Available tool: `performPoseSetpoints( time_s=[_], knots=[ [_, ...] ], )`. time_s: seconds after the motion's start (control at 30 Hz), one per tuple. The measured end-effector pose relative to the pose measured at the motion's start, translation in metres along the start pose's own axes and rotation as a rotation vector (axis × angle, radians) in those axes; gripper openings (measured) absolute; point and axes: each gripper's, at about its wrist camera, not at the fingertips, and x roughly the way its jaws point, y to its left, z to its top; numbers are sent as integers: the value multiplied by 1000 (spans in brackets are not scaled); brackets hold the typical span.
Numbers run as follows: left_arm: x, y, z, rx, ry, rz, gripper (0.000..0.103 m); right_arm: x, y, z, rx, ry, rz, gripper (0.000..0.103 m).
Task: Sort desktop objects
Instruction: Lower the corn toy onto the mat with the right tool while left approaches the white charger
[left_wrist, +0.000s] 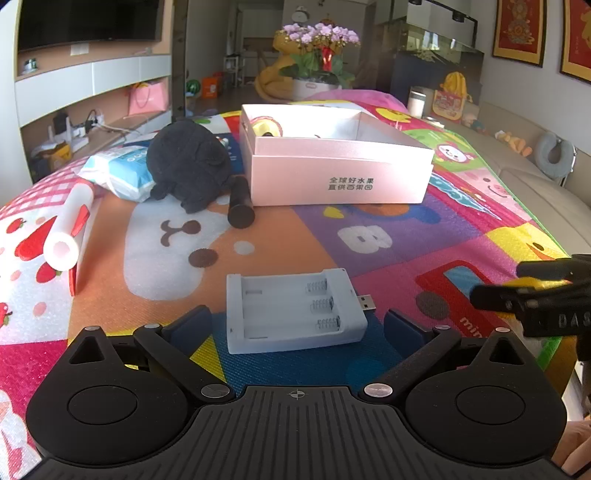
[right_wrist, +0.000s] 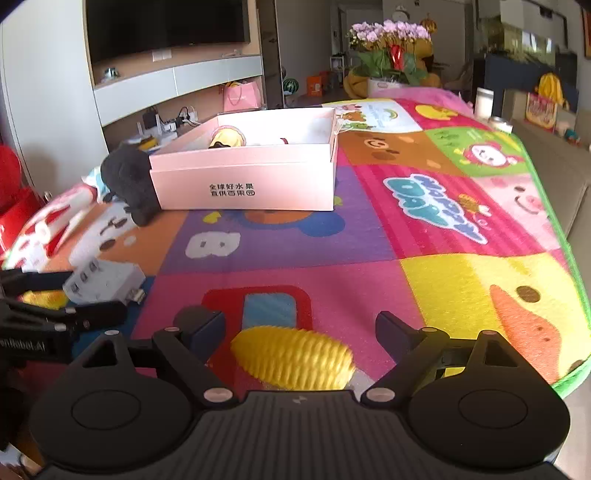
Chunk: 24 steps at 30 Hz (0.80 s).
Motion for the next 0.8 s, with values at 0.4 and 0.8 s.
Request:
performPoseSetpoints(
  time_s=[0.4,0.8],
  knots=[
    [1,-2,-1,-2,2,5,103,-27,-31,-17,-180,50,56,90],
    [2,-5,-1,2,6,16,103,-15,-39,-9,-195,-32,-80,77]
  ],
)
